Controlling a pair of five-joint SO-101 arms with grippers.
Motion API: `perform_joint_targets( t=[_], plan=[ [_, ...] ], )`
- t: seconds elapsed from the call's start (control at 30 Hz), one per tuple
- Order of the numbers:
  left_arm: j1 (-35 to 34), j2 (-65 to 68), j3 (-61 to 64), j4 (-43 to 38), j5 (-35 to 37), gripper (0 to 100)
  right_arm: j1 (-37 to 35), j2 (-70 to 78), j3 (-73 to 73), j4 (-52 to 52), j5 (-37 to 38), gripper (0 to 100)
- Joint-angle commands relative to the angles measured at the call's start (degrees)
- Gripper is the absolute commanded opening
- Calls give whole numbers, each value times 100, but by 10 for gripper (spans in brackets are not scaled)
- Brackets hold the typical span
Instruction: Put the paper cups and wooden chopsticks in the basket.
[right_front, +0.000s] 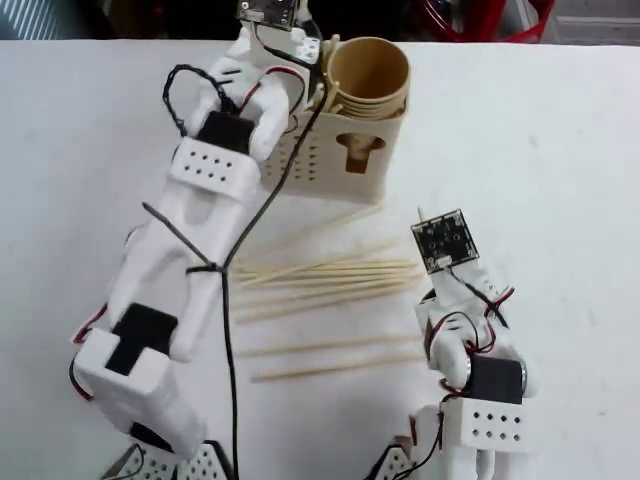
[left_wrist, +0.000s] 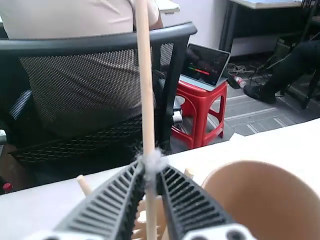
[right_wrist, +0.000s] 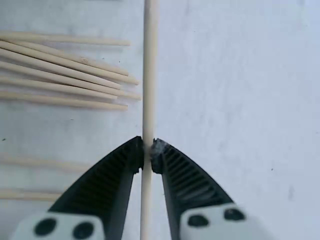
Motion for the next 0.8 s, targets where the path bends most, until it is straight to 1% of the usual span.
perform_joint_targets(
  t=[0.0, 0.3, 0.47, 0.77],
  plan=[
    [4, -31, -343, 44, 44, 81, 13, -66, -35, -75, -26, 16],
    [-189, -22, -334, 316, 62, 76, 13, -66, -35, -75, -26, 16],
    [-180, -31, -369, 492, 62, 76, 13, -66, -35, -75, -18, 16],
    [-198, -48, -396, 563, 53, 76, 13, -66, -35, -75, -18, 16]
  ],
)
